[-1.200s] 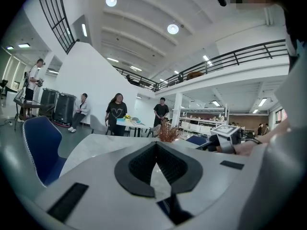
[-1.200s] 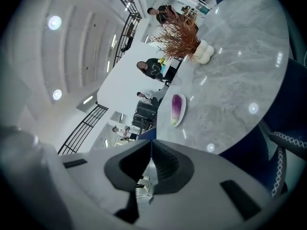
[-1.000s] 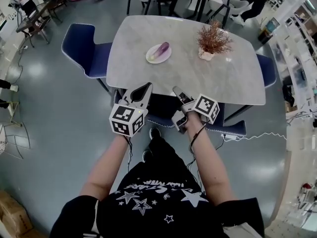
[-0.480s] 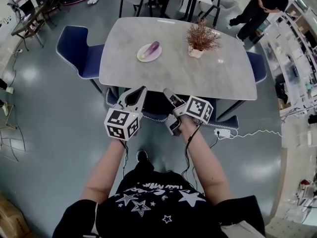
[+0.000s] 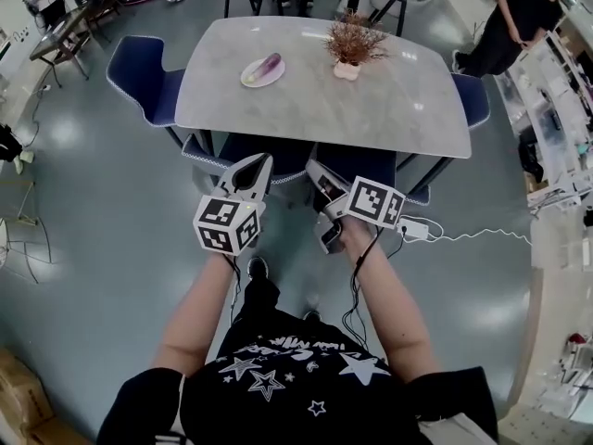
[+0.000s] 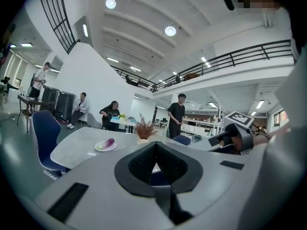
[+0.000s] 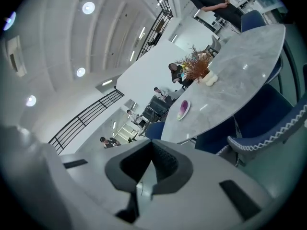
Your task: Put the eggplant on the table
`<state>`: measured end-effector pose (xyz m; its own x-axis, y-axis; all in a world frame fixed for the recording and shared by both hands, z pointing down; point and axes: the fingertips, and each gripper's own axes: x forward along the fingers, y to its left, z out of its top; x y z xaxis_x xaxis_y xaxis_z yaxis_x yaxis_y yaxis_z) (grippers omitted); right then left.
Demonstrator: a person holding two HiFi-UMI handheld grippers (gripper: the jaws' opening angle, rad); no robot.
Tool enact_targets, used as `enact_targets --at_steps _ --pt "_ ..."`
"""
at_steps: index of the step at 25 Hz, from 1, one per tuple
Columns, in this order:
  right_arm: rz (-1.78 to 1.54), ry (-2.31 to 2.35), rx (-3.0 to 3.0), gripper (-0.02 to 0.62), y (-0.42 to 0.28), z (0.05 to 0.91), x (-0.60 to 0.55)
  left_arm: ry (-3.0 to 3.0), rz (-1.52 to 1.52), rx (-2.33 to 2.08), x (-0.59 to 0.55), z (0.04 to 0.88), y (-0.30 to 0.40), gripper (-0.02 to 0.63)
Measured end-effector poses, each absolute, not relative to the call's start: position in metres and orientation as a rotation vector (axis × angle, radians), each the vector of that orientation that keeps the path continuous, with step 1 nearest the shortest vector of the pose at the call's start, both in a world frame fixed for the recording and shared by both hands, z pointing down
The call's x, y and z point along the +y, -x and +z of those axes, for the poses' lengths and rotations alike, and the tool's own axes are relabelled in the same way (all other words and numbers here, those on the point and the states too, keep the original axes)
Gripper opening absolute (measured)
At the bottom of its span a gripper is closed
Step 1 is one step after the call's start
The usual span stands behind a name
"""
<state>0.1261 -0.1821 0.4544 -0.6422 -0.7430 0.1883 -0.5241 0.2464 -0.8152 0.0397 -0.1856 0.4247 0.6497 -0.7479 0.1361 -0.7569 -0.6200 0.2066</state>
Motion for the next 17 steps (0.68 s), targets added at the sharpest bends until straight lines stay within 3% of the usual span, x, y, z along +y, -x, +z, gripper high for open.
enact_targets --at_steps 17 --pt "-1.222 1.220 2.433 0.005 -0.195 0.442 -0.040 -2.614 0.050 -1.337 -0.028 0.412 -0.106 0.008"
